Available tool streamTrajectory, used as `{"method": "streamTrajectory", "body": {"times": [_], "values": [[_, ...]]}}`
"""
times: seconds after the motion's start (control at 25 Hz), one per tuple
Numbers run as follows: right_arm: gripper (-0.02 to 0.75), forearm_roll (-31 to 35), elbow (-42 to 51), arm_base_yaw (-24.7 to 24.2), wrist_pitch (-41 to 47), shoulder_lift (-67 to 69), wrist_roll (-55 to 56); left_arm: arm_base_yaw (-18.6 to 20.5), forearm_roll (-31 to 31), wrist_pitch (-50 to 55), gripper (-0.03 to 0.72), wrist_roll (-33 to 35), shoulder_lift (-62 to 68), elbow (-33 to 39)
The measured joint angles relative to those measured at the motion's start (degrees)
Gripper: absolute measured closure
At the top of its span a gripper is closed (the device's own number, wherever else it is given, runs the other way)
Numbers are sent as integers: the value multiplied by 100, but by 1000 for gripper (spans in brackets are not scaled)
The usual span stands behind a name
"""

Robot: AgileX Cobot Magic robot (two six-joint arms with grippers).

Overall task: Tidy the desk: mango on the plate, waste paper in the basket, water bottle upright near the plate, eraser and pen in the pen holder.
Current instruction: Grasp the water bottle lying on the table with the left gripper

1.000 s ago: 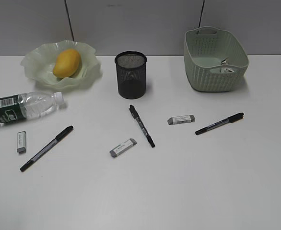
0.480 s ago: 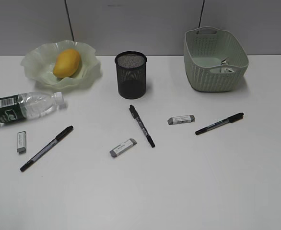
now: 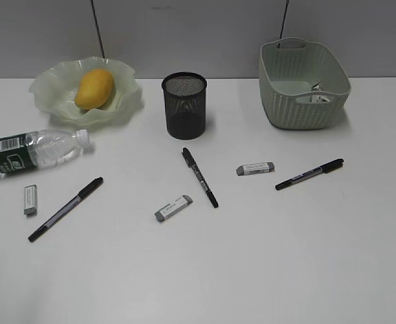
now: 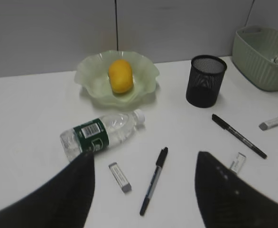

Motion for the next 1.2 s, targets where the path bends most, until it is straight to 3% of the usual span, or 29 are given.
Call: {"method": "streamTrajectory", "body": {"times": [0.24, 0.56, 0.84, 1.2], "values": [[197, 0, 0, 0, -5, -2, 0, 0, 223, -839, 186, 0, 1141, -30], [204, 0, 0, 0, -10, -2, 0, 0, 252, -1247, 186, 301, 4164, -833], [206, 0, 0, 0, -16, -2, 30, 0, 453, -798, 186, 649, 6359, -2493], [206, 0, 0, 0, -16, -19, 41, 285, 630, 875, 171, 2529, 8553, -4484]]}}
